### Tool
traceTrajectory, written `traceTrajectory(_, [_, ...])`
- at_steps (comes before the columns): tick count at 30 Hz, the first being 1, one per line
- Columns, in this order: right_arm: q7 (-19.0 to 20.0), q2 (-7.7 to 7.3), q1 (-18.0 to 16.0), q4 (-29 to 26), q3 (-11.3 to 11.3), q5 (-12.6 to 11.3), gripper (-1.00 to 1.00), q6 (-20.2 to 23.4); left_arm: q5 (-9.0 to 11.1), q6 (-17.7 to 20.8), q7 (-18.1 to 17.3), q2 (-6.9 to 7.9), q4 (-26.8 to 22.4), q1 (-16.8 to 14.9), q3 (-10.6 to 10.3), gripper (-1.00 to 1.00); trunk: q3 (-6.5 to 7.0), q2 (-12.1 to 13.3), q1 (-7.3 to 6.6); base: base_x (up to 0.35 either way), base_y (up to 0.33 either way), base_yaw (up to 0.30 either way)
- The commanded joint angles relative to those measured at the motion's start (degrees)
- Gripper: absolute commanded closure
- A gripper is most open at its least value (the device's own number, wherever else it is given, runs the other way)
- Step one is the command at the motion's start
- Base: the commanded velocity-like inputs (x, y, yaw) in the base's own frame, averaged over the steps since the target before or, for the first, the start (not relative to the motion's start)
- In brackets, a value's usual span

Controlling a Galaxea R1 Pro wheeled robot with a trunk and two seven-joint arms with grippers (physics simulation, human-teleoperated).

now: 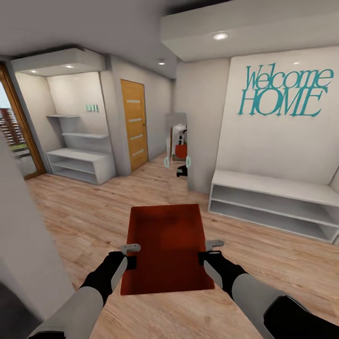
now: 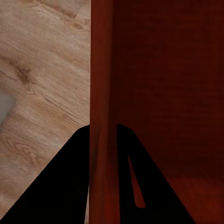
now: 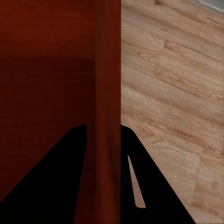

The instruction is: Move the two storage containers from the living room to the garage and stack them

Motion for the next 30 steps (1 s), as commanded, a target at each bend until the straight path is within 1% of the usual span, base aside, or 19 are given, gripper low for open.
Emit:
traceTrajectory(1, [-0.23, -0.01, -0.03, -1.63, 0.91, -0.85, 1.0, 0.18, -1.85, 0.59, 0.6, -0.04, -0.05, -0.02, 0.49, 1.0, -0.1, -0.11, 0.07, 0.323, 0.0, 0.057])
traceTrajectory(30, [-0.23, -0.16, -0.06, -1.63, 0.91, -0.83, 1.0, 0.15, -1.85, 0.59, 0.6, -0.04, -0.11, -0.02, 0.4, 1.0, -0.1, -0.11, 0.07, 0.323, 0.0, 0.003])
